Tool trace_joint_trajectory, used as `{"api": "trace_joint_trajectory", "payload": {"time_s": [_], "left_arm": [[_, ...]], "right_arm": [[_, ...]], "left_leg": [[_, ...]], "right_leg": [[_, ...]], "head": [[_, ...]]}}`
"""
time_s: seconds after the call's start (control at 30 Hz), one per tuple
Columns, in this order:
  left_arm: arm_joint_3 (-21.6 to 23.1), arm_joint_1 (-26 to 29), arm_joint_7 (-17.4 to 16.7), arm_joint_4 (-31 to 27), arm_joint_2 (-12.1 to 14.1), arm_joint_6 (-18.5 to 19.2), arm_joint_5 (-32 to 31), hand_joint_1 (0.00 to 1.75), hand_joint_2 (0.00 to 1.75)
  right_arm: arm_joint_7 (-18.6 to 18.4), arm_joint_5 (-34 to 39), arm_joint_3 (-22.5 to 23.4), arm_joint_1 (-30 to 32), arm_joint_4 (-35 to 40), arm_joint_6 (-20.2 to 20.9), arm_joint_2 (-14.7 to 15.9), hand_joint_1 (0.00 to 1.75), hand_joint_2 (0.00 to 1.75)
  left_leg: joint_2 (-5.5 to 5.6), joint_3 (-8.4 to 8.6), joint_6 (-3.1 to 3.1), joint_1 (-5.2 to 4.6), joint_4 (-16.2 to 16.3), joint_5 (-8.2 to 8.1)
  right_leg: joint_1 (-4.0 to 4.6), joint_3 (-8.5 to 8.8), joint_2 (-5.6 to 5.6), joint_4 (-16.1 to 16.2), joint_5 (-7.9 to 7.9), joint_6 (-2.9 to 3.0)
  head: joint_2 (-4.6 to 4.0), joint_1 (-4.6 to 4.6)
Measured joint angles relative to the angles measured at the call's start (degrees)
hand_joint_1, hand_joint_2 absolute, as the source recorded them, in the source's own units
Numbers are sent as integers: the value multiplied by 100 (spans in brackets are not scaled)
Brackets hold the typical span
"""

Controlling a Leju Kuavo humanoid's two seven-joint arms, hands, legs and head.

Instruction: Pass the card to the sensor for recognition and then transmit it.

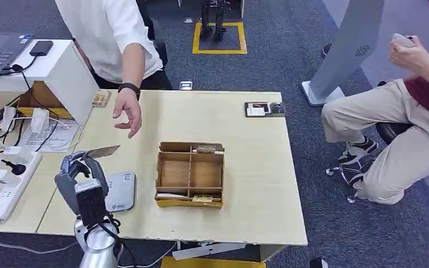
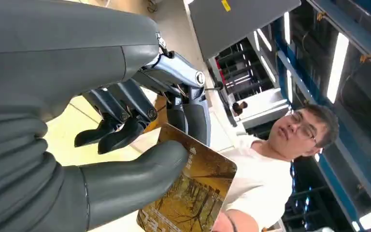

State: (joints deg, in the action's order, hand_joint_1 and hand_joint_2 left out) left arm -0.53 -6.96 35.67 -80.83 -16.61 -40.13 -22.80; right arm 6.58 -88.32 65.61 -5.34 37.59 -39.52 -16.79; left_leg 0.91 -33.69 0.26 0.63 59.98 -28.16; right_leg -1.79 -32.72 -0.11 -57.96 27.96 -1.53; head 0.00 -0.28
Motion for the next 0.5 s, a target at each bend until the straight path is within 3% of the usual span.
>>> {"api": "trace_joint_trajectory", "payload": {"time_s": [0.27, 0.5], "left_arm": [[-131, -569, -166, 295, -65, 0, 238, 175, 175], [-253, -1029, -349, 710, -157, 0, 94, 175, 175]], "right_arm": [[-140, 4, -269, -15, -52, 0, 0, 0, 175], [-164, 96, -378, -18, -98, 0, 0, 0, 175]], "left_leg": [[1, -1, 0, 0, 0, 1], [2, -2, 0, 0, 0, 0]], "right_leg": [[0, 1, 0, -1, -1, 1], [0, -1, 0, -1, 0, 0]], "head": [[0, 0], [0, -2]]}}
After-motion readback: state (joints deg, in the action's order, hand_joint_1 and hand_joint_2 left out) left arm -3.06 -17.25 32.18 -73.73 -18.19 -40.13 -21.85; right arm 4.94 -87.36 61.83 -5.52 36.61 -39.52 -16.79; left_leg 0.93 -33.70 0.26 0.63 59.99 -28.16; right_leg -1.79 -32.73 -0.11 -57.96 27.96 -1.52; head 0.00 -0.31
